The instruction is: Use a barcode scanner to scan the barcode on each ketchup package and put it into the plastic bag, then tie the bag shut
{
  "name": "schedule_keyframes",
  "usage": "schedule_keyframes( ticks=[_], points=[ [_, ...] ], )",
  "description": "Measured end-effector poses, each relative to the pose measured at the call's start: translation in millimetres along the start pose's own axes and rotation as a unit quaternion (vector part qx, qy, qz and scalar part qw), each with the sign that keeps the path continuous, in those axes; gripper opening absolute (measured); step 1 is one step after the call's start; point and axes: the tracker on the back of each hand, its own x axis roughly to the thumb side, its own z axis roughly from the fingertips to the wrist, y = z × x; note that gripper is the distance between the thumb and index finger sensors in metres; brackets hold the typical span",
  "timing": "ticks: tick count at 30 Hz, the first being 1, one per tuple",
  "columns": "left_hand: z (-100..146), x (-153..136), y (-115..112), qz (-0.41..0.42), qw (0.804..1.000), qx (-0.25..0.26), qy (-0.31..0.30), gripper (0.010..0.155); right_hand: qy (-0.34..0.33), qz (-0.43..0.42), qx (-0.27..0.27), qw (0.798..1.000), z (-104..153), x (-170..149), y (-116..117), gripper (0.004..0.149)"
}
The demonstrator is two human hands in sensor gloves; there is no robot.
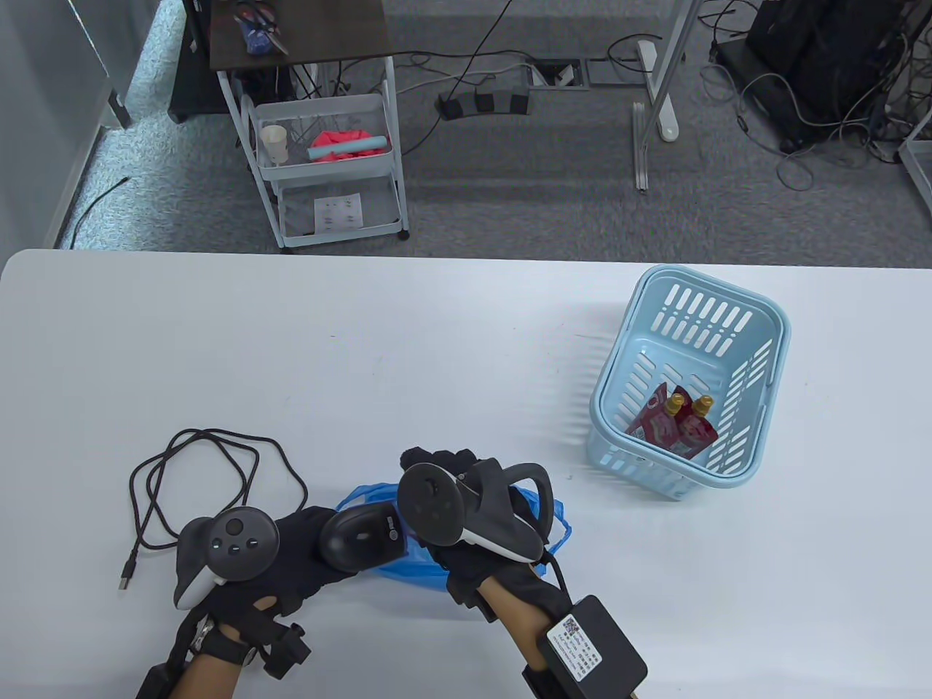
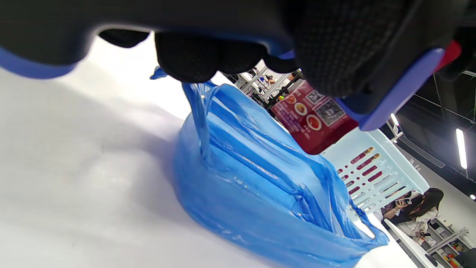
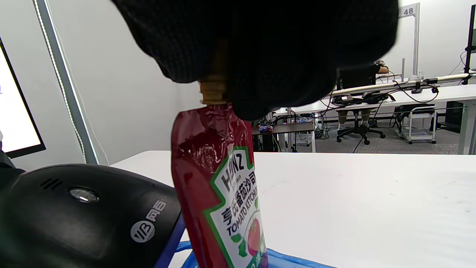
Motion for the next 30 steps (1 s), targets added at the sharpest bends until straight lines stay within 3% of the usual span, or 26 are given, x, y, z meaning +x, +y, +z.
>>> schedule_keyframes(
  ticks=[30],
  points=[
    [0.4, -3.1, 2.0, -0.009, 1.0, 0.009, 0.024, 0.049, 0.064, 0.03, 0.031, 0.997, 38.4, -70.5, 31.0, 0.047]
  ],
)
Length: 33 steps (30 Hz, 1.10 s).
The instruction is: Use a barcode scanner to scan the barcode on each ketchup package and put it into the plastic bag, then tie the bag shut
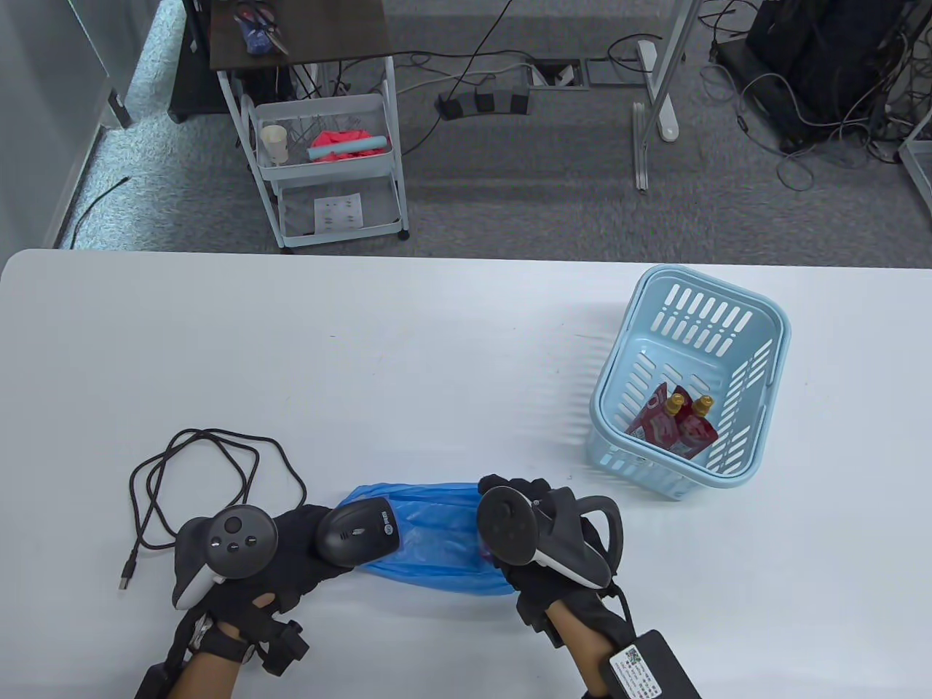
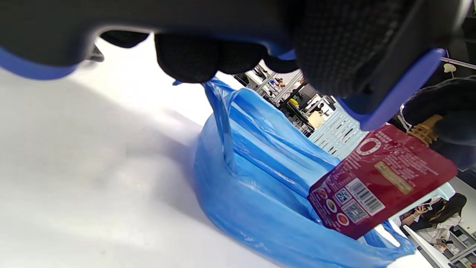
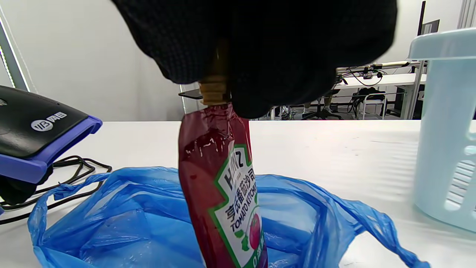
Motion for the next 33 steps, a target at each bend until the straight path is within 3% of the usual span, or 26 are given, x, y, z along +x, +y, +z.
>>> schedule_keyframes(
  ticks=[33],
  points=[
    [-0.8, -0.7, 0.8, -0.002, 1.0, -0.001, 0.005, 0.049, 0.016, 0.035, 0.02, 0.999, -9.5, -10.5, 6.4, 0.048]
  ],
)
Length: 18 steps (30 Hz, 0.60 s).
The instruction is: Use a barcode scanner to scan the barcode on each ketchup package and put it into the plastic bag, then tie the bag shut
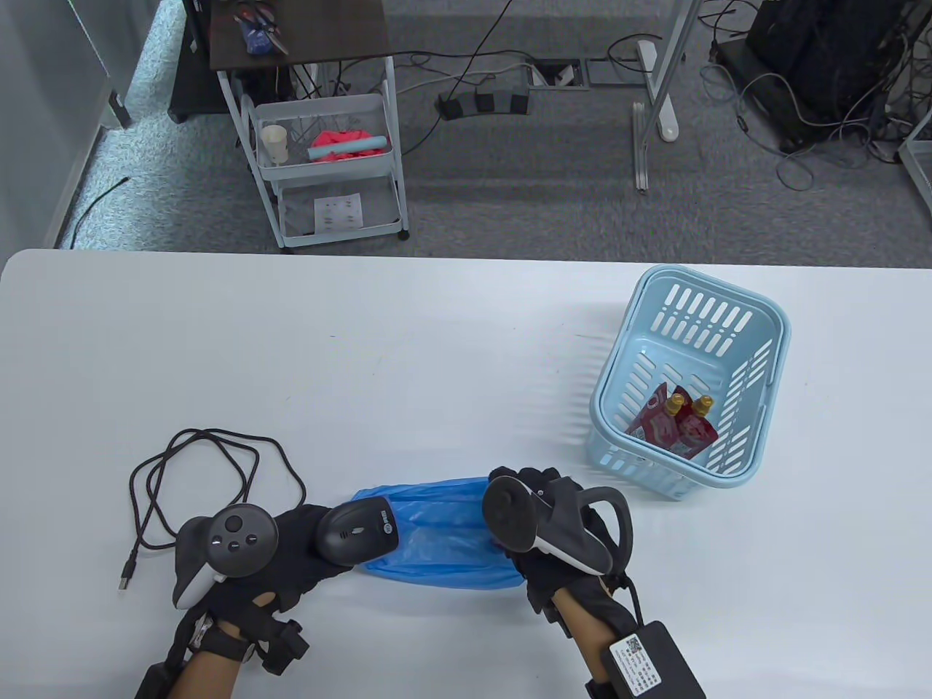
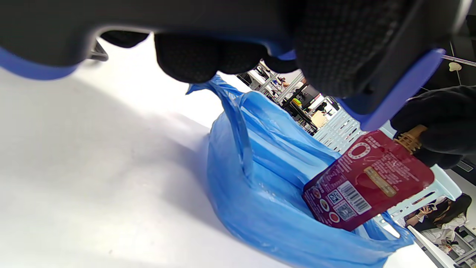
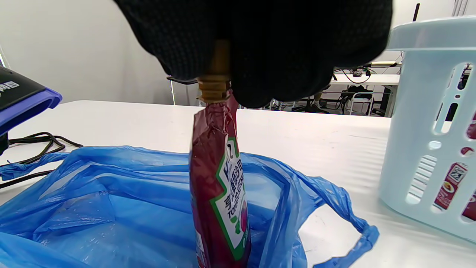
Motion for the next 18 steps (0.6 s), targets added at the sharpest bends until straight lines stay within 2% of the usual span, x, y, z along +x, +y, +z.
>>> schedule_keyframes(
  ticks=[12, 18],
  points=[
    [0.4, -0.5, 0.1, 0.003, 1.0, 0.002, -0.001, 0.049, -0.002, -0.006, -0.002, 1.0, -0.5, 0.0, -2.9, 0.051],
    [0.5, -0.8, -0.5, 0.003, 1.0, 0.0, 0.001, 0.049, 0.004, -0.013, -0.012, 1.0, -0.6, -4.0, -11.9, 0.051]
  ],
)
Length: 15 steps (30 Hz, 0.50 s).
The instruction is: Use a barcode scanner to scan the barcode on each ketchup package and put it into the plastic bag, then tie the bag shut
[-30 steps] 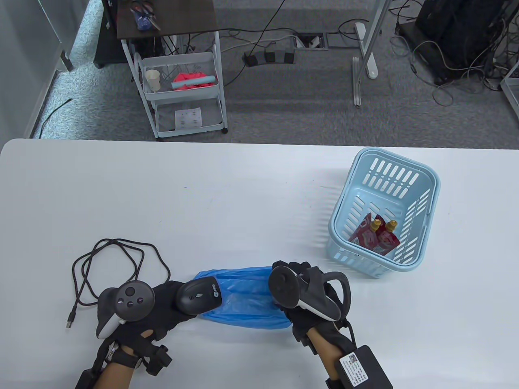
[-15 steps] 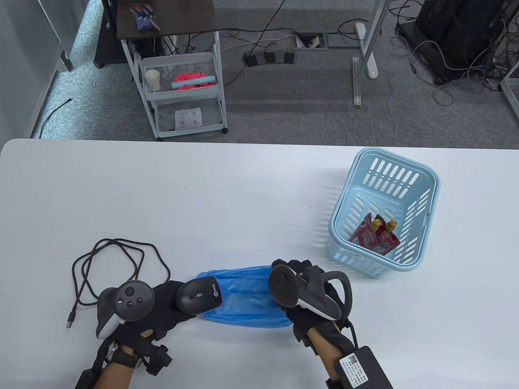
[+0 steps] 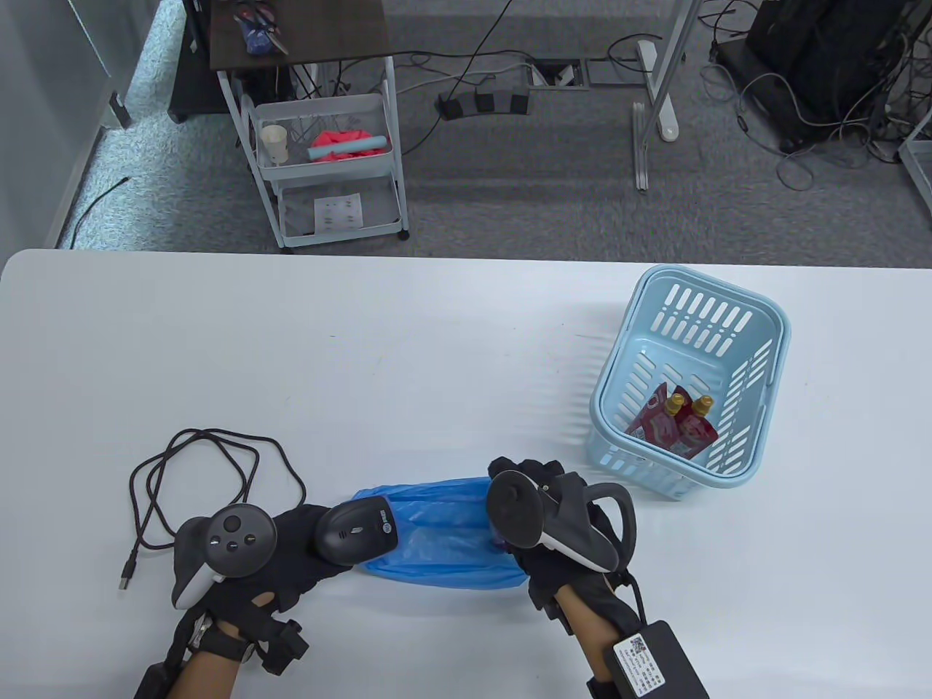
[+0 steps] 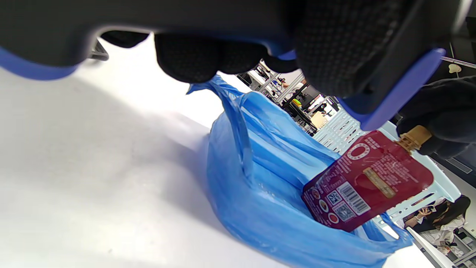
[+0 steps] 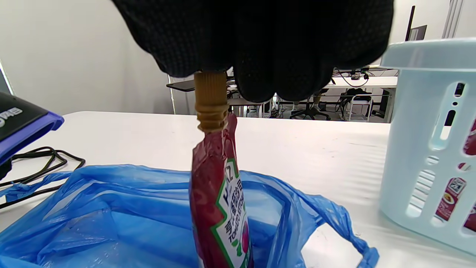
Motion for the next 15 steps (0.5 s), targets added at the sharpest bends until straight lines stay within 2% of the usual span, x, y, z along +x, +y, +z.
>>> schedule_keyframes(
  ticks=[8, 15],
  points=[
    [0.1, -0.8, 1.0, 0.006, 1.0, 0.001, 0.0, 0.049, 0.029, -0.017, -0.024, 0.999, -2.2, -17.7, -23.1, 0.05],
    [0.4, -2.6, 3.1, 0.012, 1.0, 0.006, 0.002, 0.049, 0.103, -0.025, -0.017, 0.994, -11.4, -53.6, -49.8, 0.051]
  ],
)
